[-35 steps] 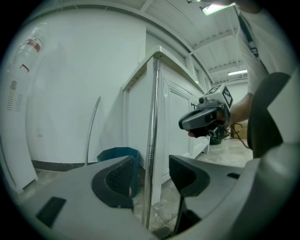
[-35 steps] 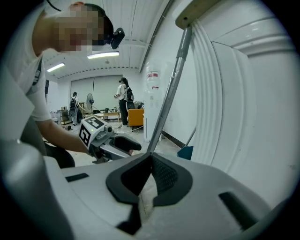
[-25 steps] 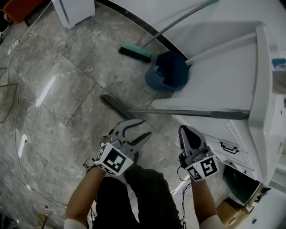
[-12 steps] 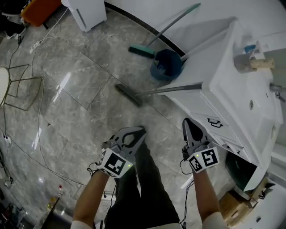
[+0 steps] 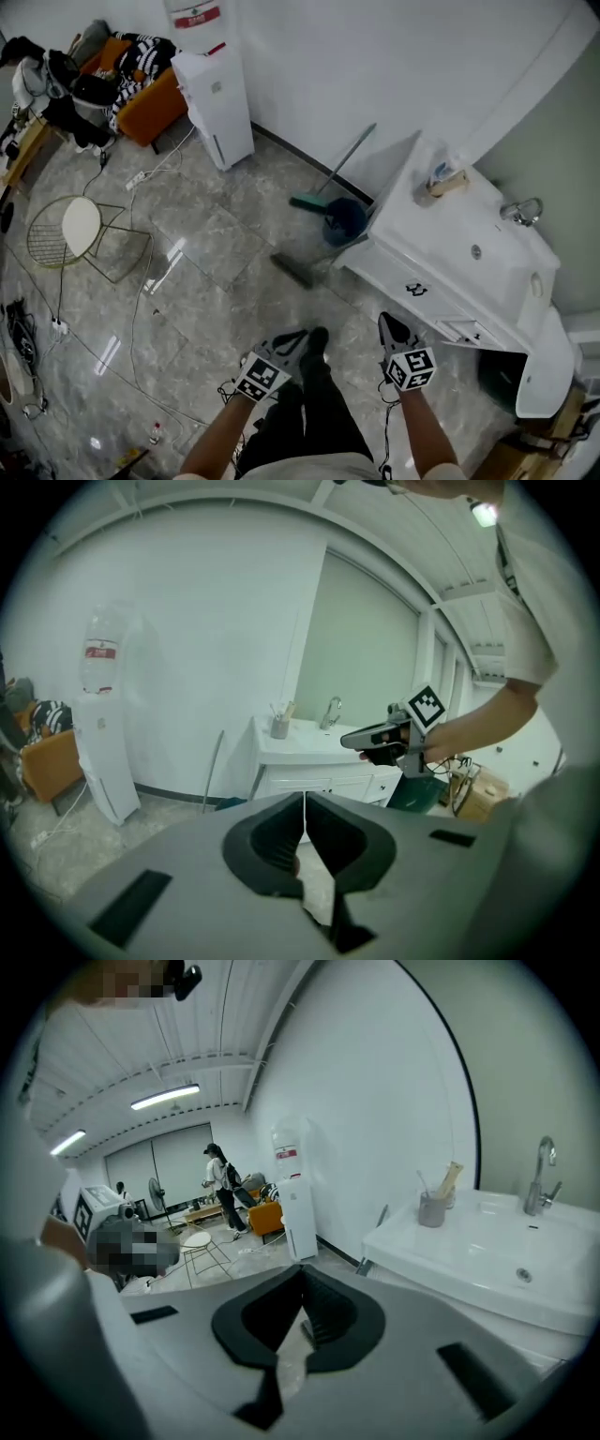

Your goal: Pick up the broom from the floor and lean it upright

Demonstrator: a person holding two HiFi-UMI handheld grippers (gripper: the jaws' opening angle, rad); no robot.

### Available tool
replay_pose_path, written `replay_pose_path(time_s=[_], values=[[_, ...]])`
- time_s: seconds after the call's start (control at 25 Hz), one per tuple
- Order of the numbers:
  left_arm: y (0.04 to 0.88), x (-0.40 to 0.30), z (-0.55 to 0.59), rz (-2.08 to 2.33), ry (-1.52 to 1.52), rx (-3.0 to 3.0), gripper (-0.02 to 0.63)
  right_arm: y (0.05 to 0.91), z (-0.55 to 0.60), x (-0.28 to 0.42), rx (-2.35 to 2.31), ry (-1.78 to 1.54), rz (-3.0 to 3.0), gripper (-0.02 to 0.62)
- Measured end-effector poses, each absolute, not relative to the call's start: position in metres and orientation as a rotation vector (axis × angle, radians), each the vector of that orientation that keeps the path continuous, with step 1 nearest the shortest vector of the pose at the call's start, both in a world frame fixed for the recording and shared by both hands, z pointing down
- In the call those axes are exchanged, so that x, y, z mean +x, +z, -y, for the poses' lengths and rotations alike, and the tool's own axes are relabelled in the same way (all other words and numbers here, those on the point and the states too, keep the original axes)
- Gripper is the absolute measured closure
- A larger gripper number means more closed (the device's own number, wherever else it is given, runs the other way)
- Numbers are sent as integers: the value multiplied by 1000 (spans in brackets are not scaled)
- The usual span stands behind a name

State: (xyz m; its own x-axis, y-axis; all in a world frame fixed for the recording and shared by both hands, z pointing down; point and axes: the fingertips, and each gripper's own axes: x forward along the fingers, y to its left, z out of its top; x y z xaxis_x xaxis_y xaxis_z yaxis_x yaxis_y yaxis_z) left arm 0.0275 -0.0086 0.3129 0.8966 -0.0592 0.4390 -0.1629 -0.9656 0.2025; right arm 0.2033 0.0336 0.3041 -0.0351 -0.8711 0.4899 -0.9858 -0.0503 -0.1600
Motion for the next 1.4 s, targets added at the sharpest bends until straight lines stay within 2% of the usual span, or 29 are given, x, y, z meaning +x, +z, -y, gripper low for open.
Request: replay_pose_path(time_s=[0.28, 0.88, 1.16, 1.4], values=[[218, 47, -69, 29, 679, 2770, 594, 221, -101, 230, 2058, 798, 1940, 594], [121, 114, -125, 407, 509, 2782, 594, 111, -160, 257, 1855, 519, 2199, 594], [91, 109, -137, 497, 472, 2791, 594, 84, -179, 252, 1753, 440, 2254, 594], [68, 92, -118, 517, 437, 2789, 594, 58, -175, 257, 1857, 420, 2251, 594]])
